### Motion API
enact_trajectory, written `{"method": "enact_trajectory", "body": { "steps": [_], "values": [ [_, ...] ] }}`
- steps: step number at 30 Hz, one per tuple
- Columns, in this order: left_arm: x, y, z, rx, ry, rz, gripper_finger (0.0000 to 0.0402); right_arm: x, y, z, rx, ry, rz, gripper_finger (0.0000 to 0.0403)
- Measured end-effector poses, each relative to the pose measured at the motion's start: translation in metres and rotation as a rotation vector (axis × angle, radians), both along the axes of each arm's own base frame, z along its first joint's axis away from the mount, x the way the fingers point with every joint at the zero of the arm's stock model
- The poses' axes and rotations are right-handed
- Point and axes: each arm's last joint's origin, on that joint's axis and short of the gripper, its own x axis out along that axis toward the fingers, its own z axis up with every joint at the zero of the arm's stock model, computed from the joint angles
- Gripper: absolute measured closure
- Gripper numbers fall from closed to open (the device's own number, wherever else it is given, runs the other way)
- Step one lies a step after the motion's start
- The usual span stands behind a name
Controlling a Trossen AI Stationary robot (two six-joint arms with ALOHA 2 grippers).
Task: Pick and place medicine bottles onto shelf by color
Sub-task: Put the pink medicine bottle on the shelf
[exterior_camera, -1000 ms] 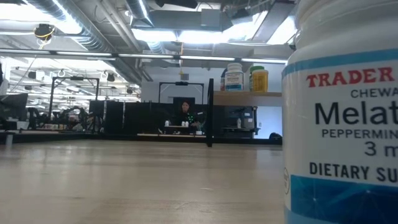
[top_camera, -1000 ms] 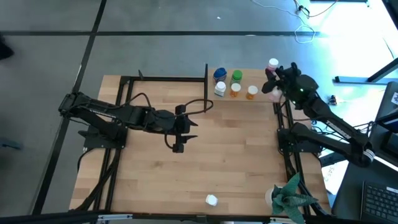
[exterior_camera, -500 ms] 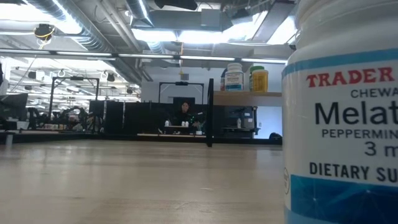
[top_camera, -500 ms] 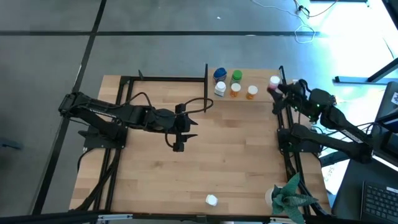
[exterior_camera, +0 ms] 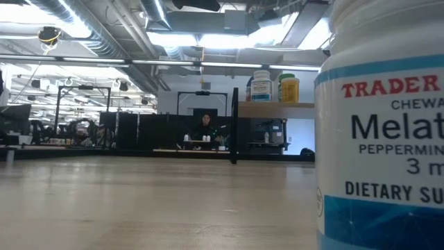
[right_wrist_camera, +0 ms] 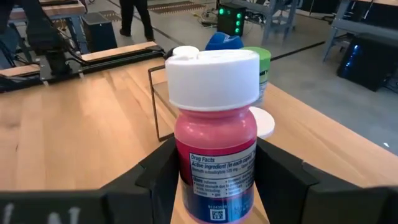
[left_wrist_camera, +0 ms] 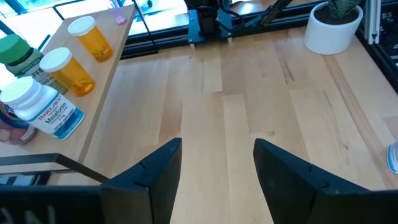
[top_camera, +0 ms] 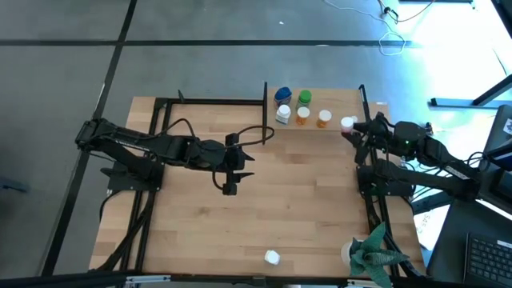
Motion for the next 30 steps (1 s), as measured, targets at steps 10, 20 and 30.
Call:
{"method": "enact_trajectory", "body": {
  "steps": [10,20,30],
  "values": [
    [0.001,0.006,0.0,0.0,0.0,0.019,0.0208,-0.001,-0.003,0.0,-0.026,0.005,-0.101,0.0218],
    [0.002,0.019,0.0,0.0,0.0,0.063,0.0208,0.015,-0.017,-0.009,-0.116,-0.061,-0.443,0.0218],
    [0.002,0.02,0.0,-0.001,0.0,0.066,0.0208,0.04,-0.032,-0.02,-0.118,-0.086,-0.688,0.0218]
  ]
}}
